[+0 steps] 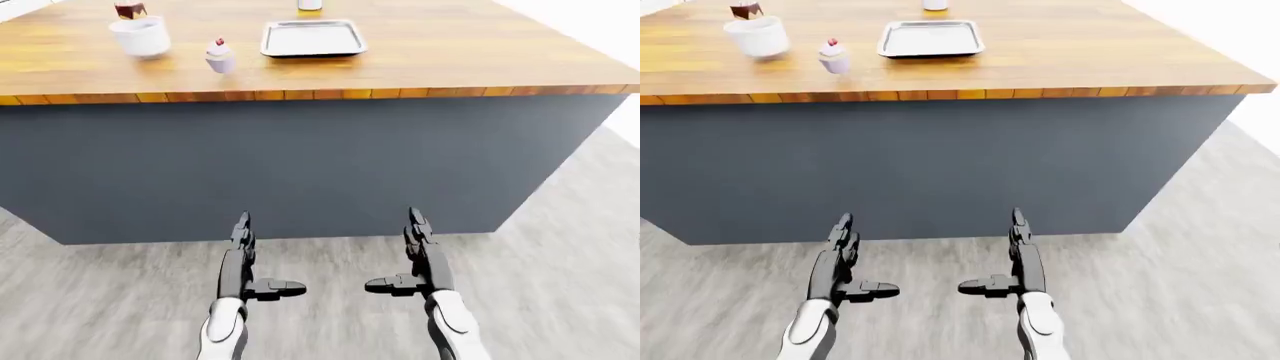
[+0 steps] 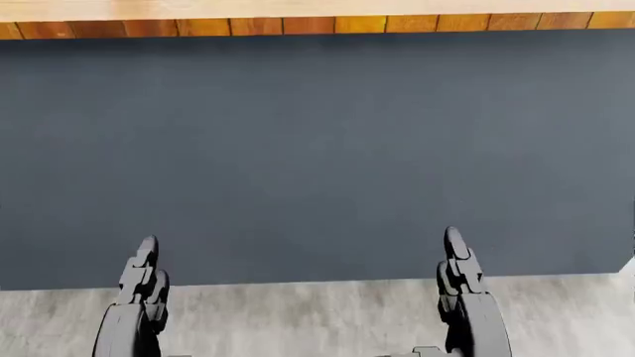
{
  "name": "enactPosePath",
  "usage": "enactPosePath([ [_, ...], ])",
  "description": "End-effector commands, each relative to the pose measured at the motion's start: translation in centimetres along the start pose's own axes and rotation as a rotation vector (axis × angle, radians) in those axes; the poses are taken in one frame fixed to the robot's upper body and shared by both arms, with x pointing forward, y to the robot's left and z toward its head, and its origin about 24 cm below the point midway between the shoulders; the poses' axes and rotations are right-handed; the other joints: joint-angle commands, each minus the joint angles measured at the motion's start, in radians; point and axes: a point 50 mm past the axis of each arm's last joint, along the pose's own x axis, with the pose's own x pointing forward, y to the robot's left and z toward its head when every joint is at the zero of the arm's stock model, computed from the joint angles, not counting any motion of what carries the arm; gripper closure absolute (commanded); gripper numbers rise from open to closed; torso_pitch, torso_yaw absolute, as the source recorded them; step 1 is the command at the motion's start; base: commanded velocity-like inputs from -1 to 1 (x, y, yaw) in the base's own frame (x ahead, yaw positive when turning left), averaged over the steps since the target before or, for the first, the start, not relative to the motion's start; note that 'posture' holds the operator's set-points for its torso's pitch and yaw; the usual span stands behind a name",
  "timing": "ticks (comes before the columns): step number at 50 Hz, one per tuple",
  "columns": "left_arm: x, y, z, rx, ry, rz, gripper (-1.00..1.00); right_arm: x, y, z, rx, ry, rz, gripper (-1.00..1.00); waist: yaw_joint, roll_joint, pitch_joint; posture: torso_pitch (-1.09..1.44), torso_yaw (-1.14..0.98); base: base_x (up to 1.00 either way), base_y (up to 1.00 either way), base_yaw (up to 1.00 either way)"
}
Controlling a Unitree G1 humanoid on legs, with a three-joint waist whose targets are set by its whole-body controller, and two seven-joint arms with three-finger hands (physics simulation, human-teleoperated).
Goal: Pick up the bowl with cake and place it on the tray. Pick up the cupcake and place it on the tray.
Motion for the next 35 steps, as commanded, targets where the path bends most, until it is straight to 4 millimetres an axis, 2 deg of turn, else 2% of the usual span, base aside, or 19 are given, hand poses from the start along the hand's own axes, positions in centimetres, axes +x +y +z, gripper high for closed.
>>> enactPosePath([
  [1,0.5,0.0,3.2,0.007,-0.167,-0.014,-1.00,0.6,-0.1,3.9,-0.008,-0.170,0.002,-1.00,-0.002,-0.008,-0.001,0.00,0.00,0.00,0.00,0.00],
  [3,0.4,0.0,3.5,0.009,-0.172,-0.010,-1.00,0.6,0.1,4.1,-0.016,-0.171,0.007,-1.00,0.009,-0.002,-0.063,0.00,0.00,0.00,0.00,0.00],
  [4,0.3,0.0,3.5,0.009,-0.170,-0.011,-1.00,0.6,0.1,4.1,-0.021,-0.172,0.006,-1.00,0.009,-0.001,-0.052,0.00,0.00,0.00,0.00,0.00],
  [5,0.3,0.1,3.7,0.011,-0.172,-0.006,-1.00,0.6,0.1,4.2,-0.020,-0.174,0.008,-1.00,0.007,-0.006,-0.016,0.00,0.00,0.00,0.00,0.00],
  [7,0.2,0.1,4.0,0.013,-0.174,-0.005,-1.00,0.5,0.2,4.6,-0.025,-0.180,0.010,-1.00,0.008,-0.007,-0.070,0.00,0.00,0.00,0.00,0.00],
  [12,0.3,0.1,4.6,0.028,-0.193,0.001,-1.00,0.8,0.1,5.3,-0.034,-0.197,0.005,-1.00,0.009,-0.005,-0.078,0.00,0.00,0.00,0.00,0.00],
  [21,-1.0,0.6,14.2,0.041,-0.330,0.001,-1.00,1.1,0.2,13.4,-0.053,-0.330,-0.028,-1.00,0.009,-0.002,-0.090,0.00,0.00,0.00,0.00,0.00],
  [25,-1.3,1.1,17.3,0.046,-0.371,0.008,-1.00,0.9,0.1,16.8,-0.050,-0.396,-0.031,-1.00,0.009,0.001,-0.094,0.00,0.00,0.00,0.00,0.00],
  [30,-2.1,1.7,19.9,0.064,-0.406,0.013,-1.00,0.2,0.2,20.2,-0.075,-0.452,-0.013,-1.00,0.009,0.002,-0.089,0.00,0.00,0.00,0.00,0.00],
  [31,-2.4,1.7,20.5,0.071,-0.413,0.010,-1.00,0.2,0.2,20.5,-0.076,-0.460,-0.001,-1.00,0.006,0.011,-0.102,0.00,0.00,0.00,0.27,0.00],
  [32,-2.5,1.8,20.9,0.071,-0.415,0.010,-1.00,0.2,0.2,20.8,-0.075,-0.472,0.004,-1.00,0.005,-0.001,-0.091,0.00,0.00,0.00,0.50,0.00],
  [33,-2.5,1.9,21.2,0.072,-0.414,0.013,-1.00,0.3,0.2,20.9,-0.077,-0.474,0.009,-1.00,0.002,-0.025,-0.076,0.00,0.00,0.00,0.72,0.00],
  [34,-2.5,2.0,21.3,0.070,-0.414,0.016,-1.00,0.4,0.2,21.1,-0.073,-0.479,0.011,-1.00,0.003,-0.050,-0.072,0.00,0.00,0.00,0.74,0.00],
  [35,-2.5,2.1,21.4,0.069,-0.416,0.017,-1.00,0.3,0.2,21.1,-0.072,-0.481,0.014,-1.00,-0.002,-0.053,-0.079,0.00,0.00,0.00,0.74,0.00],
])
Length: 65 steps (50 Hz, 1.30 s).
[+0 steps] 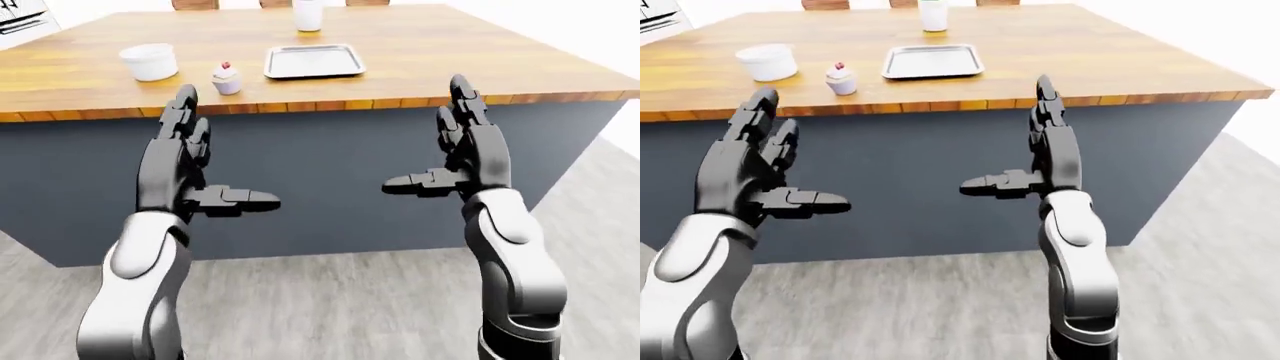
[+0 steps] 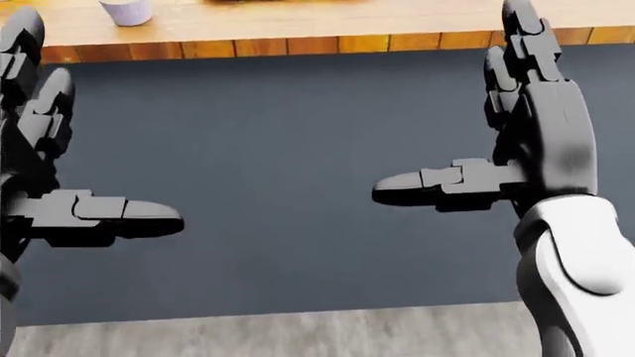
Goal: Pick up the bowl with cake and place it on the tray. Pick up the cupcake and place it on the tray.
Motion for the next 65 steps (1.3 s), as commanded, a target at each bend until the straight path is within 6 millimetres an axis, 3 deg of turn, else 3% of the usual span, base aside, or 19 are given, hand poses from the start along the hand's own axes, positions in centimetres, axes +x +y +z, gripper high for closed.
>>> enactPosePath([
  [1,-0.1,0.3,1.3,0.009,-0.062,0.013,-1.00,0.0,0.4,1.5,0.011,-0.082,0.025,-1.00,0.003,-0.010,-0.020,0.00,0.00,0.00,0.73,0.00],
  [8,-0.3,0.7,0.6,0.007,-0.057,0.026,-1.00,-0.4,0.4,0.4,0.038,-0.072,0.006,-1.00,-0.011,0.054,0.008,0.00,0.00,0.00,0.74,0.00],
  [10,-0.5,0.8,0.3,0.004,-0.055,0.031,-1.00,-0.5,0.3,0.5,0.047,-0.077,0.002,-1.00,-0.012,0.099,0.001,0.00,0.00,0.00,0.74,0.00],
  [12,-0.7,0.8,-0.1,0.001,-0.052,0.035,-1.00,-0.5,0.2,0.5,0.053,-0.080,0.004,-1.00,-0.015,0.188,-0.047,0.00,0.00,0.00,0.74,0.00],
  [13,-0.8,0.8,-0.1,0.002,-0.052,0.036,-1.00,-0.5,0.2,0.5,0.053,-0.081,0.004,-1.00,0.006,0.136,-0.002,0.00,0.00,0.00,0.74,0.00],
  [14,-0.8,0.9,0.0,0.004,-0.053,0.039,-1.00,-0.5,0.2,0.4,0.056,-0.083,0.003,-1.00,0.001,0.136,0.012,0.00,0.00,0.00,0.75,0.00],
  [22,-1.2,1.6,0.7,0.012,-0.066,0.059,-1.00,-0.4,0.5,-0.2,0.070,-0.073,0.011,-1.00,0.002,0.057,0.008,0.00,0.00,0.00,0.63,0.00],
  [29,-1.1,1.6,0.6,0.017,-0.065,0.059,-1.00,-0.3,0.7,-0.2,0.071,-0.074,0.017,-1.00,-0.005,0.057,0.003,0.00,0.00,0.04,0.41,0.00],
  [32,-1.2,1.6,0.8,0.018,-0.066,0.057,-1.00,-0.4,0.7,-0.1,0.069,-0.074,0.018,-1.00,-0.011,0.021,0.005,0.00,0.00,0.20,0.39,0.00],
  [33,-1.1,1.6,0.8,0.018,-0.066,0.057,-1.00,-0.4,0.7,-0.2,0.069,-0.074,0.018,-1.00,-0.023,0.053,0.017,0.00,0.00,0.24,0.38,0.00],
  [36,-1.0,1.6,0.9,0.020,-0.069,0.056,-1.00,-0.4,0.8,-0.1,0.066,-0.073,0.020,-1.00,-0.017,0.022,-0.001,0.00,0.00,0.24,0.39,0.00],
  [40,-1.1,1.5,1.2,0.026,-0.070,0.055,-1.00,-0.4,0.9,-0.2,0.062,-0.071,0.024,-1.00,-0.028,0.090,0.012,0.00,0.00,0.28,0.39,0.00],
  [41,-1.1,1.6,1.2,0.026,-0.071,0.056,-1.00,-0.4,1.0,-0.2,0.060,-0.071,0.025,-1.00,-0.021,0.148,-0.004,0.00,0.00,0.36,0.39,0.00],
  [46,-0.7,1.8,1.1,0.032,-0.072,0.058,-1.00,-0.4,0.9,-0.3,0.066,-0.075,0.032,-1.00,0.004,0.092,0.016,0.00,0.00,0.38,0.34,0.00],
  [55,-0.3,1.9,1.2,0.067,-0.072,0.054,-1.00,-0.5,0.7,-0.4,0.043,-0.082,0.043,-1.00,0.024,0.074,0.017,0.00,0.00,0.39,0.02,0.00],
  [60,-0.3,1.6,1.7,0.076,-0.073,0.049,-1.00,-0.6,0.5,-0.8,0.048,-0.079,0.041,-1.00,0.042,0.020,0.008,0.00,0.00,0.48,0.00,0.00],
  [62,-0.3,1.4,2.0,0.078,-0.077,0.045,-1.00,-0.5,0.3,-1.1,0.051,-0.079,0.038,-1.00,0.040,-0.033,-0.008,0.00,0.00,0.52,0.00,0.00],
  [63,-0.3,1.4,2.1,0.079,-0.078,0.045,-1.00,-0.5,0.3,-1.0,0.049,-0.080,0.037,-1.00,0.023,0.015,0.020,0.00,0.00,0.52,0.00,0.00],
  [65,-0.4,1.4,2.2,0.077,-0.080,0.045,-1.00,-0.5,0.2,-1.0,0.045,-0.080,0.033,-1.00,0.018,-0.009,0.024,0.00,0.00,0.52,0.00,0.00],
])
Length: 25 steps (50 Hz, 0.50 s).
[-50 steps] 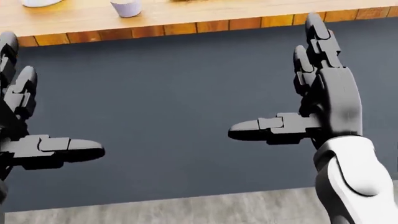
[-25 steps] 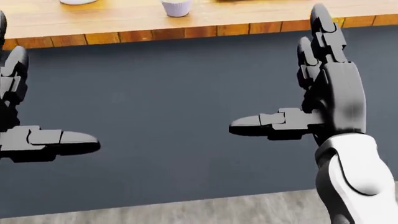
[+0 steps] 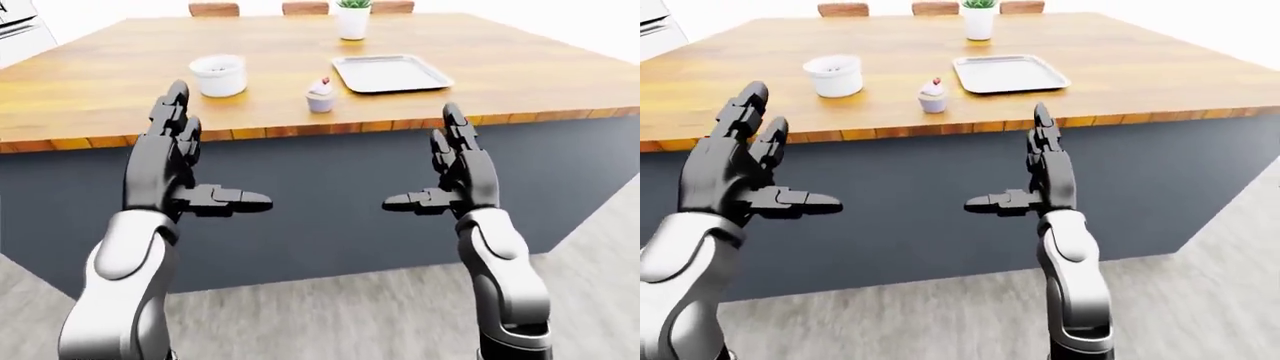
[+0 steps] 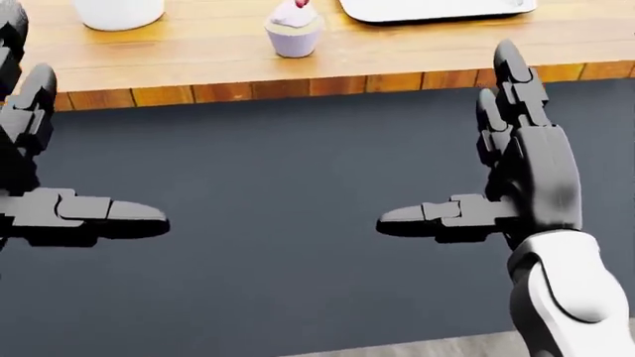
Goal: Pick up the bowl with cake and place it on the tray. Pick up the cupcake and place it on the tray.
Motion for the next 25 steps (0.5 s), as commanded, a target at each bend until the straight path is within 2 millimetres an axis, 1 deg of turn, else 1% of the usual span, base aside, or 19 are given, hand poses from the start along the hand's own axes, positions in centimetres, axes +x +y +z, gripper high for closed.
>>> enactPosePath([
  [1,-0.2,0.7,1.5,0.019,-0.081,0.040,-1.00,0.1,0.7,2.6,-0.005,-0.131,0.031,-1.00,0.004,0.000,-0.024,0.00,0.00,0.52,0.08,0.00],
  [2,-0.2,0.7,1.6,0.017,-0.083,0.040,-1.00,0.0,0.7,2.7,-0.008,-0.133,0.031,-1.00,0.005,0.004,-0.023,0.00,0.00,0.42,0.28,0.00],
  [3,-0.2,0.8,1.6,0.017,-0.083,0.041,-1.00,-0.1,0.8,2.8,-0.018,-0.137,0.034,-1.00,0.009,-0.006,-0.017,0.00,0.00,0.19,0.44,0.00],
  [4,-0.2,0.9,1.5,0.016,-0.081,0.042,-1.00,-0.1,0.8,3.0,-0.021,-0.143,0.036,-1.00,0.016,-0.017,-0.029,0.00,0.00,0.02,0.52,0.00],
  [5,-0.3,0.9,1.6,0.017,-0.081,0.043,-1.00,-0.1,0.9,3.1,-0.025,-0.147,0.037,-1.00,0.022,-0.019,-0.038,0.00,0.00,0.00,0.54,0.00],
  [6,-0.3,1.0,1.7,0.018,-0.084,0.045,-1.00,-0.1,1.0,3.1,-0.023,-0.150,0.040,-1.00,0.026,-0.010,-0.036,0.00,0.00,0.00,0.54,0.00],
  [7,-0.4,1.1,1.9,0.019,-0.086,0.045,-1.00,-0.1,1.0,3.4,-0.022,-0.155,0.041,-1.00,0.029,0.002,-0.032,0.00,0.00,0.00,0.54,0.00],
  [9,-0.5,1.2,2.2,0.021,-0.090,0.046,-1.00,-0.4,1.0,3.9,-0.019,-0.163,0.043,-1.00,0.030,0.034,-0.032,0.00,0.00,0.00,0.53,0.00],
  [12,-0.6,1.3,2.5,0.022,-0.095,0.050,-1.00,-0.3,0.9,4.3,-0.015,-0.175,0.046,-1.00,0.038,0.091,-0.041,0.00,0.00,0.00,0.55,0.00],
  [13,-0.6,1.3,2.7,0.023,-0.096,0.050,-1.00,-0.3,0.9,4.4,-0.014,-0.178,0.047,-1.00,0.042,0.118,-0.049,0.00,0.00,0.00,0.58,0.00],
  [14,-0.6,1.3,2.8,0.023,-0.097,0.050,-1.00,-0.4,0.9,4.5,-0.014,-0.180,0.047,-1.00,0.031,0.129,-0.071,0.00,0.00,0.00,0.58,0.00],
  [15,-0.7,1.4,2.9,0.023,-0.098,0.050,-1.00,-0.4,0.9,4.7,-0.012,-0.183,0.047,-1.00,0.046,0.105,-0.054,0.00,0.00,0.00,0.59,0.00],
  [16,-0.7,1.4,3.0,0.024,-0.099,0.050,-1.00,-0.4,0.9,4.7,-0.011,-0.185,0.047,-1.00,0.054,0.118,-0.037,0.00,0.00,0.00,0.58,0.00],
  [17,-0.7,1.4,2.9,0.025,-0.098,0.049,-1.00,-0.5,0.9,4.7,-0.006,-0.188,0.051,-1.00,0.056,0.126,-0.037,0.00,0.00,0.00,0.59,0.00],
  [19,-0.6,1.4,2.8,0.027,-0.097,0.047,-1.00,-0.5,0.8,4.8,-0.004,-0.190,0.050,-1.00,0.050,0.106,-0.045,0.00,0.00,0.00,0.58,0.00],
  [20,-0.6,1.5,2.8,0.026,-0.097,0.049,-1.00,-0.5,0.7,4.8,-0.004,-0.190,0.048,-1.00,0.045,0.096,-0.044,0.00,0.00,0.00,0.58,0.00],
  [23,-0.6,1.5,2.9,0.027,-0.099,0.049,-1.00,-0.6,0.7,5.1,-0.002,-0.197,0.047,-1.00,0.027,0.072,-0.030,0.00,0.00,0.00,0.58,0.00],
  [25,-0.6,1.5,3.0,0.027,-0.100,0.049,-1.00,-0.6,0.7,5.3,0.001,-0.203,0.047,-1.00,0.017,0.056,-0.034,0.00,0.00,0.00,0.58,0.00],
])
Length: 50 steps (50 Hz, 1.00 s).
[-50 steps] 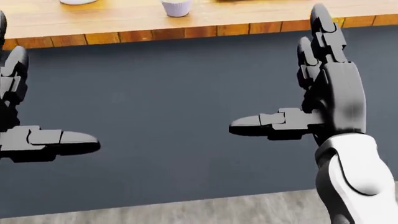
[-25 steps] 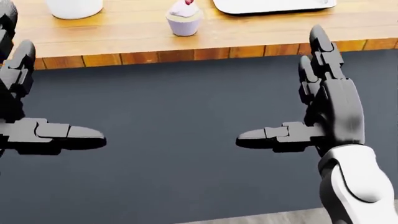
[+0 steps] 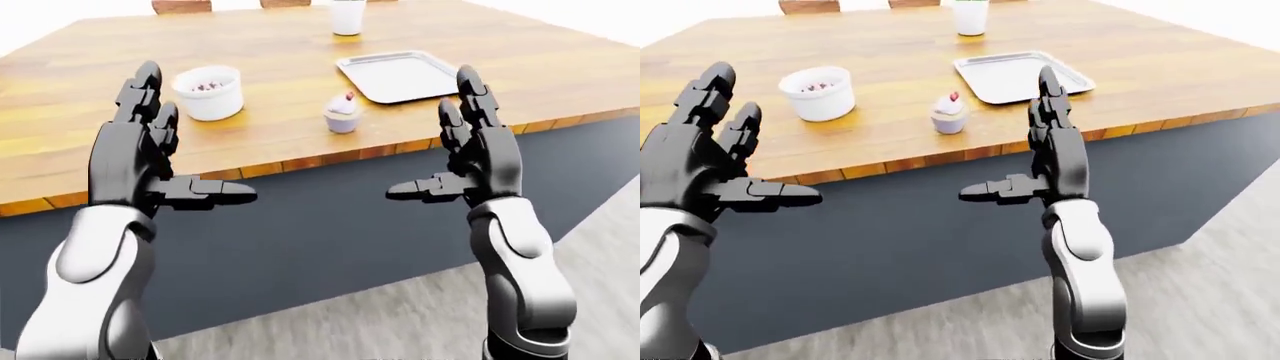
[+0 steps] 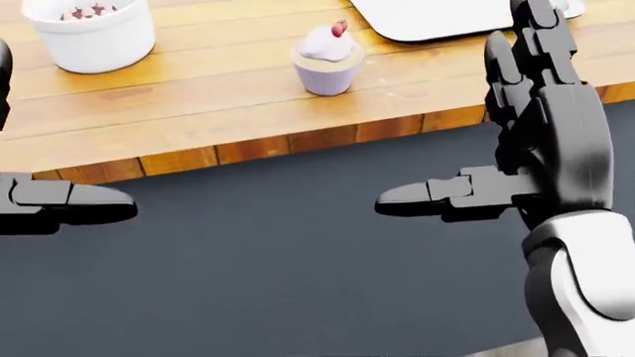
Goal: Pick up the bowl with cake and place it on the tray. Pick up the cupcake and place it on the tray.
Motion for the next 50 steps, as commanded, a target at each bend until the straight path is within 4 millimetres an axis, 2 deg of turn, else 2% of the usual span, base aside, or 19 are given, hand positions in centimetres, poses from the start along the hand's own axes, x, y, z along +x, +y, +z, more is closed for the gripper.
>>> enactPosePath([
  [1,-0.1,0.1,1.0,0.009,-0.058,0.007,-1.00,0.1,0.1,1.0,0.000,-0.050,0.008,-1.00,-0.004,-0.002,-0.019,0.00,0.00,0.00,0.53,0.00],
  [3,-0.1,0.1,1.1,0.010,-0.060,0.007,-1.00,0.1,0.1,1.0,0.001,-0.052,0.009,-1.00,-0.010,-0.031,-0.033,0.00,0.00,0.00,0.52,0.00],
  [8,-0.1,0.0,1.2,0.012,-0.062,0.004,-1.00,0.1,0.0,0.9,0.008,-0.050,0.007,-1.00,-0.018,-0.048,-0.050,0.00,0.00,0.00,0.50,0.00],
  [12,0.1,-0.2,1.4,0.014,-0.066,-0.001,-1.00,0.0,-0.3,0.9,0.011,-0.055,0.001,-1.00,-0.021,0.019,-0.024,0.00,0.00,0.00,0.45,0.00],
  [14,0.1,-0.3,1.6,0.015,-0.070,-0.001,-1.00,0.0,-0.3,1.0,0.013,-0.059,-0.001,-1.00,-0.020,0.107,-0.063,0.00,0.00,0.00,0.44,0.00],
  [15,0.1,-0.3,1.7,0.016,-0.071,-0.003,-1.00,0.0,-0.4,1.1,0.014,-0.062,-0.002,-1.00,-0.012,0.081,-0.036,0.00,0.00,0.00,0.40,0.00],
  [17,0.1,-0.4,1.9,0.018,-0.073,-0.006,-1.00,0.0,-0.6,1.3,0.032,-0.070,-0.016,-1.00,-0.001,0.074,-0.014,0.00,0.00,0.00,0.07,0.00],
  [19,0.3,-0.6,2.0,0.023,-0.073,-0.012,-1.00,-0.1,-0.6,1.7,0.033,-0.079,-0.020,-1.00,-0.007,0.059,-0.025,0.00,0.00,0.00,0.00,0.00],
  [24,0.8,-0.9,2.3,0.036,-0.074,-0.024,-1.00,0.0,-0.9,1.8,0.029,-0.076,-0.039,-1.00,-0.014,0.032,-0.001,0.00,0.00,0.00,0.00,0.00],
  [30,0.9,-1.0,2.4,0.040,-0.075,-0.029,-1.00,0.0,-1.1,1.6,0.036,-0.072,-0.038,-1.00,-0.002,0.003,0.003,0.00,0.00,0.00,0.00,0.00],
  [31,0.9,-0.9,2.3,0.037,-0.075,-0.027,-1.00,0.0,-1.0,1.7,0.037,-0.072,-0.035,-1.00,0.002,-0.007,0.002,0.00,0.00,0.01,0.00,0.00],
  [32,0.9,-0.9,2.3,0.036,-0.074,-0.028,-1.00,-0.1,-1.0,1.9,0.035,-0.073,-0.034,-1.00,0.003,-0.014,-0.022,0.00,0.00,0.09,0.00,0.00],
  [34,0.9,-1.0,2.3,0.039,-0.074,-0.030,-1.00,-0.1,-1.1,2.0,0.035,-0.076,-0.036,-1.00,0.001,-0.056,-0.015,0.00,0.00,0.12,0.00,0.00],
  [36,1.0,-1.1,2.8,0.041,-0.080,-0.031,-1.00,-0.2,-1.2,2.4,0.033,-0.080,-0.034,-1.00,-0.003,-0.033,-0.009,0.00,0.00,0.13,0.00,0.00],
  [44,0.8,-0.9,3.4,0.040,-0.093,-0.033,-1.00,-0.2,-1.2,3.1,0.030,-0.099,-0.019,-1.00,-0.015,0.003,-0.005,0.00,0.00,0.14,0.00,0.00],
  [46,0.7,-0.8,3.5,0.041,-0.095,-0.029,-1.00,-0.2,-1.2,3.0,0.028,-0.102,-0.018,-1.00,-0.020,0.030,-0.005,0.00,0.00,0.13,0.00,0.00],
  [48,0.7,-0.7,3.7,0.041,-0.096,-0.028,-1.00,-0.2,-1.2,3.0,0.028,-0.104,-0.019,-1.00,-0.026,0.088,-0.022,0.00,0.00,0.13,0.00,0.00],
  [49,0.7,-0.7,3.8,0.042,-0.097,-0.028,-1.00,-0.2,-1.2,2.9,0.029,-0.104,-0.019,-1.00,-0.021,0.066,-0.019,0.00,0.00,0.12,0.00,0.00],
  [50,0.8,-0.7,3.8,0.043,-0.098,-0.029,-1.00,-0.2,-1.2,2.9,0.030,-0.105,-0.019,-1.00,-0.016,0.068,-0.013,0.00,0.00,0.13,0.00,0.00],
])
